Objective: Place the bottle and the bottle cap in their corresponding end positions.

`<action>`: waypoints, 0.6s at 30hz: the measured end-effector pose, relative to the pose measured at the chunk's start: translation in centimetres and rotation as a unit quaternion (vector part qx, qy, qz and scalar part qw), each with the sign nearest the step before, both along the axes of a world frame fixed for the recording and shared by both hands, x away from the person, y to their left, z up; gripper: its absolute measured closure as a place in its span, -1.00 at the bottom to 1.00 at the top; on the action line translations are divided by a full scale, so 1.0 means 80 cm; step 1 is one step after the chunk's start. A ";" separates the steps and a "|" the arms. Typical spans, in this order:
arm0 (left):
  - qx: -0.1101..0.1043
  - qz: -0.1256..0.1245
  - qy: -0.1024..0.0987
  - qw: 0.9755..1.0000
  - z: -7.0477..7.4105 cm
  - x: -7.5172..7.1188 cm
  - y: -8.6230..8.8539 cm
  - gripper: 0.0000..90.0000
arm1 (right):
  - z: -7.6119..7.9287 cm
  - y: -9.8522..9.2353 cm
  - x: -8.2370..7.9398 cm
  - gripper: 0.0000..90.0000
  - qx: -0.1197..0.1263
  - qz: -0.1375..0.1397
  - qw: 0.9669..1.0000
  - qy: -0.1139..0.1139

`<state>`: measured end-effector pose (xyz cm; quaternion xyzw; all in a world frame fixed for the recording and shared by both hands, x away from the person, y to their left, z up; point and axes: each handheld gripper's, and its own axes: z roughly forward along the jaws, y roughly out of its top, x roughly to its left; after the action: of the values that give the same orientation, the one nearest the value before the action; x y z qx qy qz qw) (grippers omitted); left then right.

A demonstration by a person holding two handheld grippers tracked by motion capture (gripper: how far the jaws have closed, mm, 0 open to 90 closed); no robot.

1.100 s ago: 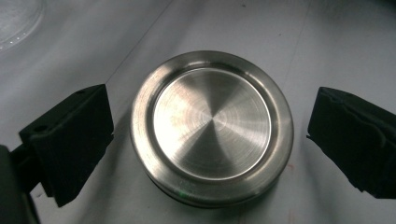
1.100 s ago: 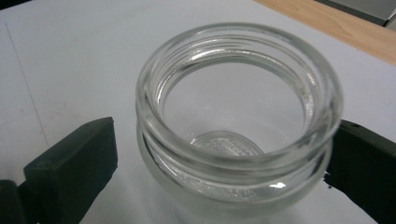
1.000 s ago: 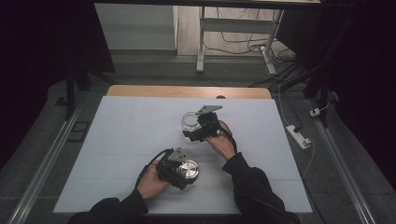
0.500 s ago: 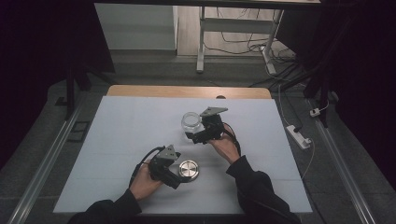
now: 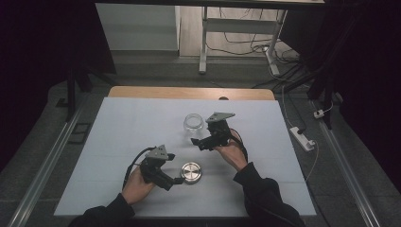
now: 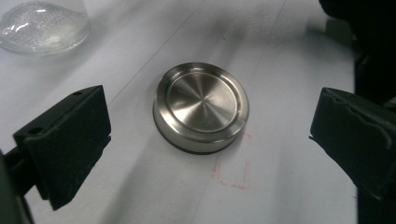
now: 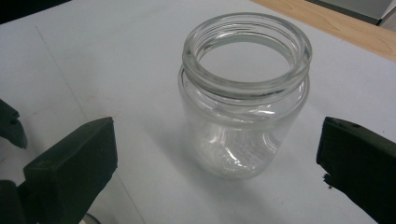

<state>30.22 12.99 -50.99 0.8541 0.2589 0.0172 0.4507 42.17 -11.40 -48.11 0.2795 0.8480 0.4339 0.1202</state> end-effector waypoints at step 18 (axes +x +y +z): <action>0.000 0.031 0.006 0.999 0.006 -0.009 0.035 -1.00 | 0.012 -0.018 -0.034 -1.00 0.018 0.007 1.000 0.022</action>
<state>29.51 15.79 -50.50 0.8457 0.2880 0.0263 0.4486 39.41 -12.83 -47.13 0.2850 0.8446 0.4436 0.0934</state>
